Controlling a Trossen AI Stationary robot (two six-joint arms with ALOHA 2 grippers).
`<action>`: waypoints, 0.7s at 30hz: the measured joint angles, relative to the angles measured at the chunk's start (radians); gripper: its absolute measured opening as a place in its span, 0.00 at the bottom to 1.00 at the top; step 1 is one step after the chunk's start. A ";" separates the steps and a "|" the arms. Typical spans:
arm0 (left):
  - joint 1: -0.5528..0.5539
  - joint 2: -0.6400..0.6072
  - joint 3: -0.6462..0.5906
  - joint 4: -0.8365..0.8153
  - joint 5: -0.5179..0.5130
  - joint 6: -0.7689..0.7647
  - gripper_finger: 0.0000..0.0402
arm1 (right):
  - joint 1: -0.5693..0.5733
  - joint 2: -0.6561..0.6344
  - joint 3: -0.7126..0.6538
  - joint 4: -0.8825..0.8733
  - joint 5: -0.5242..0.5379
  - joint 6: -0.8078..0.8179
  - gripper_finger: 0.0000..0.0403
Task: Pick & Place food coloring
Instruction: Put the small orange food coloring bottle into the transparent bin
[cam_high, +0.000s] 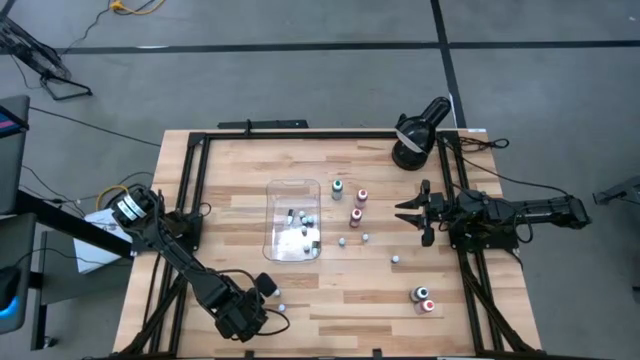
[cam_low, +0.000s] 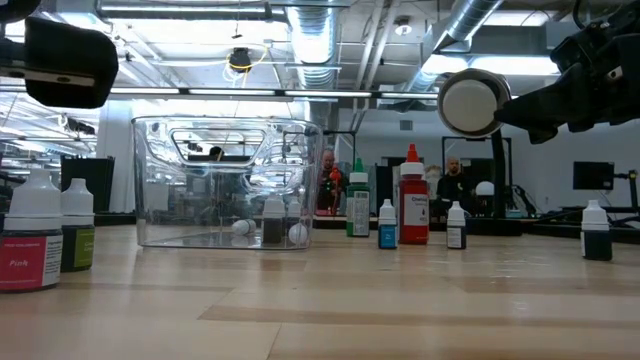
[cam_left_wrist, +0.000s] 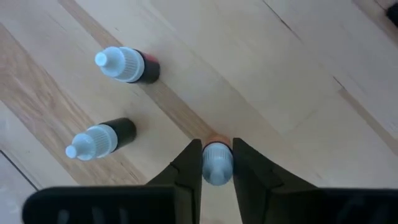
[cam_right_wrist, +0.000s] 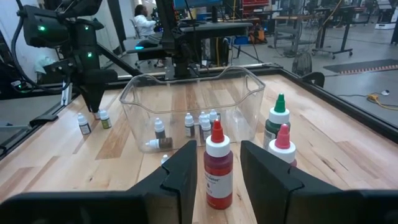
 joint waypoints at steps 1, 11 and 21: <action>-0.002 -0.003 0.000 -0.001 0.002 -0.001 0.13 | 0.000 0.000 0.000 0.000 0.000 0.000 0.28; -0.010 -0.182 -0.001 -0.099 0.057 -0.138 0.13 | 0.000 0.000 0.000 0.000 0.000 0.000 0.28; 0.024 -0.450 -0.001 -0.183 0.052 -0.345 0.17 | 0.000 0.000 0.000 0.000 0.000 0.000 0.28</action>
